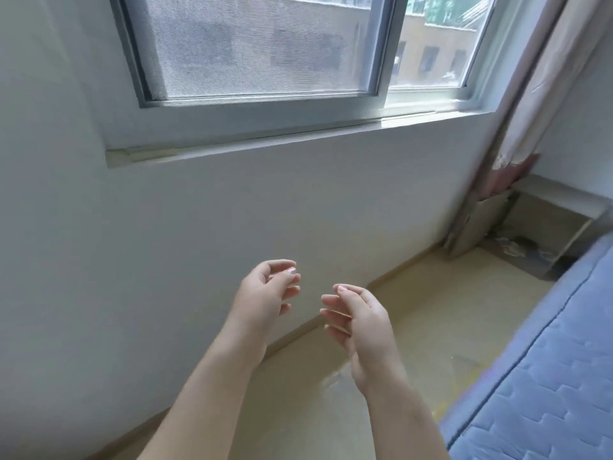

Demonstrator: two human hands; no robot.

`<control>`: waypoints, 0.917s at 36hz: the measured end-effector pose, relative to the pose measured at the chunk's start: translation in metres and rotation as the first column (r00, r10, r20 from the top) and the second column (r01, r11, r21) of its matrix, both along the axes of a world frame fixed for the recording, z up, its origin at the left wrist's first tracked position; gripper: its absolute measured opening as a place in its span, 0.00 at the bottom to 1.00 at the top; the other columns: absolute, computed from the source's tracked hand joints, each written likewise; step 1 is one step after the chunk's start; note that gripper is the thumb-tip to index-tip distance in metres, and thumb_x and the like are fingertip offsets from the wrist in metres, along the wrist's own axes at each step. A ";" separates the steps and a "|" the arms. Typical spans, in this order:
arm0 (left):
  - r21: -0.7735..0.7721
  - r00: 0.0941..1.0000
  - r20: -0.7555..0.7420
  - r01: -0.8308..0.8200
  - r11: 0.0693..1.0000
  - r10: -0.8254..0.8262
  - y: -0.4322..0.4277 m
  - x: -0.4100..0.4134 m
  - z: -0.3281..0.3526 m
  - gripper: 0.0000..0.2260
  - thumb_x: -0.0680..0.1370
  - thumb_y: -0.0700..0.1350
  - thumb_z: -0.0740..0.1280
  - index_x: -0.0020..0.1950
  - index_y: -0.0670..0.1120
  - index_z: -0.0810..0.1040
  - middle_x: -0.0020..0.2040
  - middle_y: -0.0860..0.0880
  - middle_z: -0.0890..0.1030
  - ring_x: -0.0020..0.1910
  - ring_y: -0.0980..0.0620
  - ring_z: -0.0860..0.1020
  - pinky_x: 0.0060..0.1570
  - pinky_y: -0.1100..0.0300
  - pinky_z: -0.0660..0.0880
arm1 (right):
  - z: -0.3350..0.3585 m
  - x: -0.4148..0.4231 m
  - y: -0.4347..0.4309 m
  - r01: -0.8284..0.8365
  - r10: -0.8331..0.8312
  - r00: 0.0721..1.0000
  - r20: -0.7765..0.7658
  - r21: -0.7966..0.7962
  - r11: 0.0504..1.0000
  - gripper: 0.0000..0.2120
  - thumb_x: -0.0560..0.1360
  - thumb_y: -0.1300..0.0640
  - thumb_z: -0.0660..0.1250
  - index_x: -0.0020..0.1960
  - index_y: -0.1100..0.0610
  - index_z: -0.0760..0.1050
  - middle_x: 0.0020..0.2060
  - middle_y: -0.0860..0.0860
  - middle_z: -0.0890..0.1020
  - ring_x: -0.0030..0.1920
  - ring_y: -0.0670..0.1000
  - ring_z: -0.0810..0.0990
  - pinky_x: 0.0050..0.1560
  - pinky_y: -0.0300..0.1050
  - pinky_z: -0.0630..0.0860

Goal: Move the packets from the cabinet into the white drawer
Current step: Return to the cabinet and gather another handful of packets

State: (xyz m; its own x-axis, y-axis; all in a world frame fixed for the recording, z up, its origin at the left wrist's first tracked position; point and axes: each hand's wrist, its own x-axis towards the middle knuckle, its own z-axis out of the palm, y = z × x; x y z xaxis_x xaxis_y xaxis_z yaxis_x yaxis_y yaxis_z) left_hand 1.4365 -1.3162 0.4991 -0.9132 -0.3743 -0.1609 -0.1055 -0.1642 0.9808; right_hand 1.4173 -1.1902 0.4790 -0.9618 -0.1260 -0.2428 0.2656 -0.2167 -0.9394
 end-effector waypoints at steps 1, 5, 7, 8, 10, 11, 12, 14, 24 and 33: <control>0.023 0.999 0.018 0.036 0.999 -0.036 0.001 -0.019 -0.001 0.06 0.80 0.43 0.61 0.48 0.50 0.77 0.45 0.52 0.81 0.45 0.55 0.79 0.48 0.58 0.73 | -0.002 -0.014 0.001 0.033 -0.033 0.999 0.007 0.006 0.999 0.05 0.78 0.58 0.61 0.47 0.54 0.75 0.40 0.51 0.82 0.40 0.51 0.79 0.44 0.45 0.73; 0.134 0.971 0.112 0.195 0.972 -0.211 0.013 -0.082 -0.010 0.05 0.79 0.43 0.62 0.48 0.50 0.78 0.44 0.51 0.81 0.44 0.54 0.80 0.45 0.59 0.74 | -0.014 -0.065 0.013 0.169 -0.170 0.984 0.056 0.026 0.985 0.05 0.79 0.58 0.61 0.47 0.54 0.75 0.41 0.52 0.82 0.40 0.50 0.79 0.46 0.45 0.74; 0.122 0.956 0.142 0.242 0.963 -0.258 0.020 -0.114 -0.017 0.05 0.78 0.43 0.63 0.50 0.50 0.78 0.46 0.50 0.81 0.46 0.53 0.80 0.46 0.59 0.74 | -0.019 -0.094 0.022 0.229 -0.231 0.970 0.072 0.033 0.973 0.05 0.79 0.57 0.61 0.47 0.53 0.75 0.41 0.51 0.82 0.40 0.50 0.80 0.46 0.45 0.74; 0.118 0.950 0.150 0.257 0.959 -0.273 0.024 -0.131 -0.019 0.05 0.78 0.43 0.64 0.50 0.50 0.78 0.47 0.50 0.82 0.46 0.53 0.80 0.46 0.59 0.75 | -0.021 -0.109 0.028 0.254 -0.256 0.964 0.076 0.037 0.966 0.05 0.79 0.57 0.61 0.46 0.53 0.75 0.41 0.50 0.81 0.40 0.49 0.80 0.46 0.45 0.74; 0.116 0.941 0.155 0.284 0.952 -0.299 0.031 -0.167 -0.025 0.05 0.78 0.43 0.64 0.50 0.50 0.78 0.47 0.50 0.82 0.47 0.53 0.80 0.46 0.58 0.75 | -0.024 -0.143 0.039 0.297 -0.299 0.951 0.077 0.039 0.954 0.05 0.79 0.57 0.61 0.46 0.53 0.75 0.42 0.50 0.81 0.41 0.49 0.79 0.45 0.44 0.74; 0.114 0.937 0.154 0.297 0.948 -0.312 0.036 -0.187 -0.026 0.05 0.78 0.43 0.64 0.50 0.50 0.78 0.47 0.51 0.82 0.47 0.53 0.80 0.46 0.58 0.75 | -0.025 -0.161 0.045 0.320 -0.322 0.944 0.074 0.037 0.947 0.05 0.79 0.57 0.61 0.46 0.53 0.75 0.42 0.50 0.81 0.41 0.49 0.79 0.45 0.44 0.74; 0.112 0.933 0.152 0.311 0.944 -0.325 0.041 -0.207 -0.028 0.05 0.78 0.43 0.63 0.50 0.50 0.78 0.46 0.51 0.82 0.46 0.53 0.80 0.47 0.58 0.75 | -0.026 -0.179 0.051 0.341 -0.343 0.937 0.071 0.035 0.939 0.05 0.79 0.57 0.61 0.46 0.53 0.75 0.42 0.50 0.81 0.41 0.49 0.79 0.45 0.44 0.74; 0.112 0.926 0.140 0.338 0.934 -0.352 0.053 -0.248 -0.028 0.05 0.78 0.43 0.63 0.50 0.50 0.78 0.44 0.51 0.82 0.45 0.53 0.80 0.49 0.58 0.74 | -0.027 -0.216 0.064 0.372 -0.373 0.926 0.062 0.029 0.928 0.05 0.78 0.57 0.61 0.46 0.53 0.75 0.42 0.49 0.81 0.41 0.49 0.80 0.44 0.43 0.74; 0.079 0.901 0.062 0.425 0.902 -0.430 0.125 -0.442 -0.005 0.06 0.79 0.44 0.63 0.51 0.51 0.79 0.46 0.52 0.83 0.50 0.53 0.80 0.53 0.56 0.74 | 0.000 -0.394 0.134 0.470 -0.470 0.883 -0.006 0.021 0.882 0.05 0.78 0.57 0.61 0.46 0.52 0.75 0.44 0.49 0.80 0.43 0.49 0.79 0.45 0.43 0.74; 0.123 0.820 0.076 0.557 0.821 -0.568 0.195 -0.590 -0.024 0.06 0.79 0.43 0.63 0.52 0.50 0.79 0.48 0.51 0.82 0.49 0.53 0.81 0.46 0.59 0.74 | -0.023 -0.517 0.197 0.599 -0.601 0.798 0.047 0.063 0.799 0.06 0.79 0.58 0.61 0.46 0.53 0.75 0.44 0.50 0.80 0.44 0.50 0.79 0.45 0.43 0.74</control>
